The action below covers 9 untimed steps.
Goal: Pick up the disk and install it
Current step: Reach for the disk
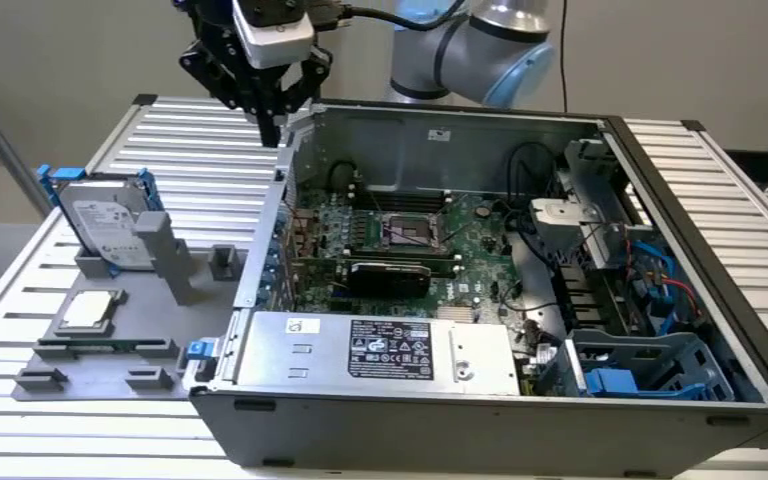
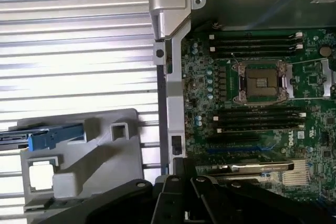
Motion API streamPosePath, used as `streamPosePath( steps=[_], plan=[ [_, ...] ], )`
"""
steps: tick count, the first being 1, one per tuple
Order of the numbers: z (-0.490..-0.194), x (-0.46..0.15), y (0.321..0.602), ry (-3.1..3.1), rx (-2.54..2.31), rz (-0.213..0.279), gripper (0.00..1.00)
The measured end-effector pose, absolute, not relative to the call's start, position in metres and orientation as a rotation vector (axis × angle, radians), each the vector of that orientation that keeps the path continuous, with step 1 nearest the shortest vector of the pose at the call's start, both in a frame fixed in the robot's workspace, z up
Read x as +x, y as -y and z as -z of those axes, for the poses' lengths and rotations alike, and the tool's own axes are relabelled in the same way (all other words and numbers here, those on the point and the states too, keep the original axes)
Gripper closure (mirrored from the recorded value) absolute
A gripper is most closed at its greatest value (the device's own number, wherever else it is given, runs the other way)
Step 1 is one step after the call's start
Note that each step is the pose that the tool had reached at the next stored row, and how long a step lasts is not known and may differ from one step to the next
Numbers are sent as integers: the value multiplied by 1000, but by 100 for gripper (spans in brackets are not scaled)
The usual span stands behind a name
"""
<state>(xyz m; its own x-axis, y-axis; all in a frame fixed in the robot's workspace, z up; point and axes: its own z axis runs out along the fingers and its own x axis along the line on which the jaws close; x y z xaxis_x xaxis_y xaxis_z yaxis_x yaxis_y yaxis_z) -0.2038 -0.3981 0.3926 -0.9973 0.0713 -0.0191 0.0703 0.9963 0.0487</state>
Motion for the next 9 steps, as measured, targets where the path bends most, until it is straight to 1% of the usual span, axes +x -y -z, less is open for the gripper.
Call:
streamPosePath(
  steps=[9],
  plan=[
    [-392, -245, 398, -3118, 111, -75, 100]
  ],
)
